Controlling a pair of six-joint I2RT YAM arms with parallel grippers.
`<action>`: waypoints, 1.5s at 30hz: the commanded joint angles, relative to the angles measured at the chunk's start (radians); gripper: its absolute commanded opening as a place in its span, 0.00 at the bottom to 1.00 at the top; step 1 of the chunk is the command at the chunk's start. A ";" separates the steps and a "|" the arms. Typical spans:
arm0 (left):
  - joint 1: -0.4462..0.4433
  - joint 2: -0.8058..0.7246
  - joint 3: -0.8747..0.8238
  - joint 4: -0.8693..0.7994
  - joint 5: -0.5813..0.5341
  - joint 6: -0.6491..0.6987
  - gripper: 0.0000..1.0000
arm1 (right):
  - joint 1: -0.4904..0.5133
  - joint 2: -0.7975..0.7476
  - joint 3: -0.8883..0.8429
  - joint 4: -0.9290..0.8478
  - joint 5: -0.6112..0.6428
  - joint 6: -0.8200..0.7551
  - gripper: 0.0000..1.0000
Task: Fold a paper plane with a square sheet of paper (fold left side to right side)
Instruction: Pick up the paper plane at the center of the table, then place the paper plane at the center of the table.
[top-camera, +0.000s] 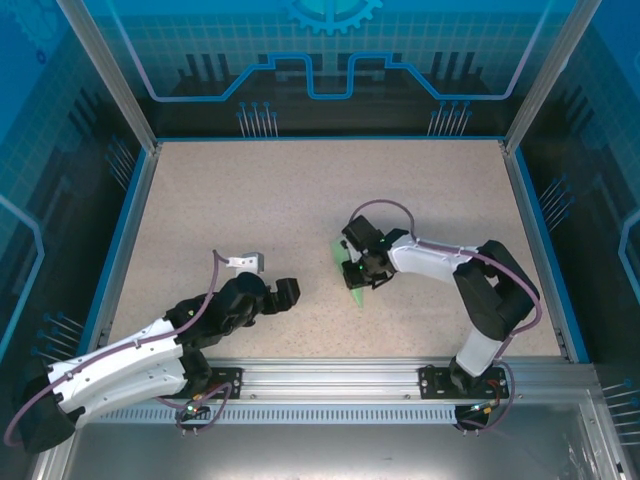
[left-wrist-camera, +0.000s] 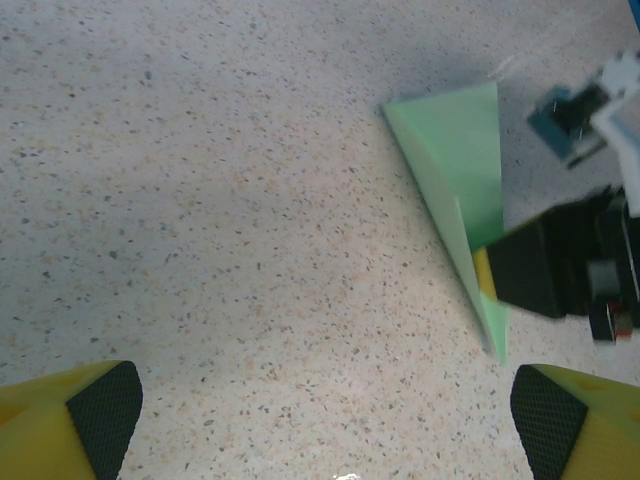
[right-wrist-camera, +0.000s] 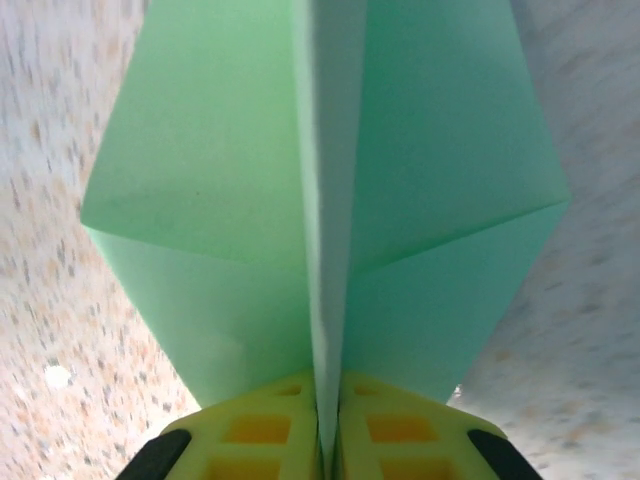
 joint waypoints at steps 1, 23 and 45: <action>-0.001 0.007 0.029 0.069 0.081 0.080 0.99 | -0.049 -0.007 0.103 -0.053 0.111 0.059 0.12; -0.001 0.228 0.108 0.120 0.191 0.106 0.99 | -0.106 0.305 0.359 -0.199 0.224 0.173 0.21; 0.056 0.240 0.139 0.072 0.186 0.019 0.99 | -0.086 -0.074 0.227 -0.219 0.265 -0.005 0.68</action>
